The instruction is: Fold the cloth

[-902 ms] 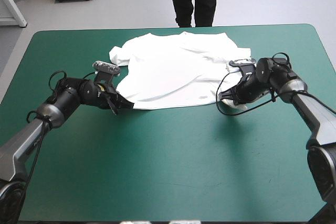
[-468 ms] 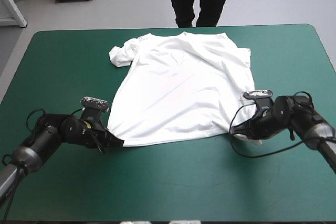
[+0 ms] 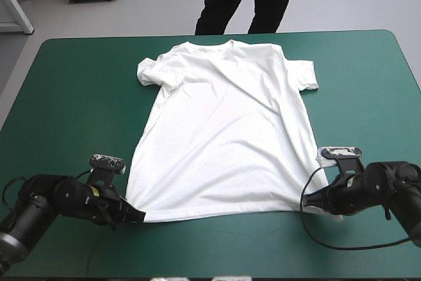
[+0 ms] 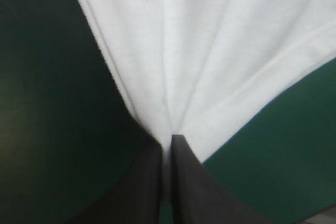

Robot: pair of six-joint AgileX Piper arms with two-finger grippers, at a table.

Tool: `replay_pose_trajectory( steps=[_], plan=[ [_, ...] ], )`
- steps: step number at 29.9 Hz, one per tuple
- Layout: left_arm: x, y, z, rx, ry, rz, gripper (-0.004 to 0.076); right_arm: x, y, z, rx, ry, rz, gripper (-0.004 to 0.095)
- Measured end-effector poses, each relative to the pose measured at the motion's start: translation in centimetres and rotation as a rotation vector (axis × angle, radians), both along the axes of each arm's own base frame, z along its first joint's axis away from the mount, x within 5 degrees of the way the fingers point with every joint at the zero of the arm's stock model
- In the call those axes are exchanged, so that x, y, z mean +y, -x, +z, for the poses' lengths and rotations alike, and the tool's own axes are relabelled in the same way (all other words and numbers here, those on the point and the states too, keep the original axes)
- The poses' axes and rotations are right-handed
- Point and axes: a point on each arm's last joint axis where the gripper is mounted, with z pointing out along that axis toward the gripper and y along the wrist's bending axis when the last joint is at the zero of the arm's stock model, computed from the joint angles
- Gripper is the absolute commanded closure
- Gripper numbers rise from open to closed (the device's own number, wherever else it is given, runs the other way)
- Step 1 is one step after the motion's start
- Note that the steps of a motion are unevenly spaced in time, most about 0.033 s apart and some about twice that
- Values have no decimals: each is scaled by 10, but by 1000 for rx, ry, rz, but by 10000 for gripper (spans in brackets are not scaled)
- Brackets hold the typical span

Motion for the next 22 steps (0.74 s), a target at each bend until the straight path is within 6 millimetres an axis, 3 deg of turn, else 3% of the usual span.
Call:
replay_pose_trajectory(
  steps=[9,15,18,22],
  plan=[
    [12,47,-11,74,5,25,733,-4,26,8,41,-12,-4,919],
    [15,60,-11,61,12,26,728,-3,31,9,57,-20,-5,892],
    [15,61,-11,50,16,28,636,-2,32,10,66,-39,-7,706],
    [14,60,-10,40,23,4,359,-1,35,9,102,-47,-4,369]
  ],
)
